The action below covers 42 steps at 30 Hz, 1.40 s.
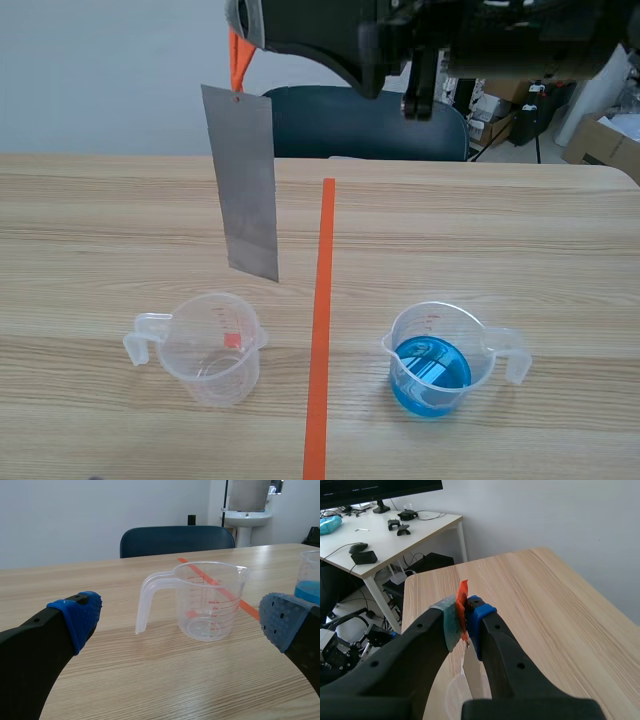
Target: Do the redox reaction experiment. move the plate over the blue solution
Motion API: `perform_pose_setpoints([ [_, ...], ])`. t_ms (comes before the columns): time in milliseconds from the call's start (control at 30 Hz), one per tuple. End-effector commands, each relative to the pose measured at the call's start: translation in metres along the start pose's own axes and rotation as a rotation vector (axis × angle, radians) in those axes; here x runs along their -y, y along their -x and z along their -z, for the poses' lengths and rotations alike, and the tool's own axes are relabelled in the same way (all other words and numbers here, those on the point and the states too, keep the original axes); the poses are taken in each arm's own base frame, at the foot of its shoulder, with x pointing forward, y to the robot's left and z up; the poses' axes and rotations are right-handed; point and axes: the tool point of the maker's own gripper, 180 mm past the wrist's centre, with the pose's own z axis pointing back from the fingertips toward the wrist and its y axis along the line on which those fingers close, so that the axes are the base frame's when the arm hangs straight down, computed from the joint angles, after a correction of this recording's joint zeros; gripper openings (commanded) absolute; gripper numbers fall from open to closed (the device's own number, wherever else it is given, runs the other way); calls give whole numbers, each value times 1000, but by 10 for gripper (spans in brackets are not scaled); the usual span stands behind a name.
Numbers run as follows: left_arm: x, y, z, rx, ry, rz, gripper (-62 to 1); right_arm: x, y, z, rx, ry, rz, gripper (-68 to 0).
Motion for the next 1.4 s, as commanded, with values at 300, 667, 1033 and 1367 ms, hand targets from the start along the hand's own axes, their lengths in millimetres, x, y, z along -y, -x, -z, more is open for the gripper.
perform_pose_setpoints([
  [300, -6, -12, -33, -48, 0, 1, 14, 19, -29, -40, 16, 46, -54, -671],
  [667, -49, -49, -83, -178, -39, 25, 14, 29, -32, -77, -54, 91, -131, -671],
  [1033, -54, -102, -37, -56, 128, -39, 14, 16, -9, -102, -93, 56, -119, -671],
  [1367, -69, -135, 20, 66, 232, -77, -110, 10, -7, -117, -71, 56, -116, -671],
])
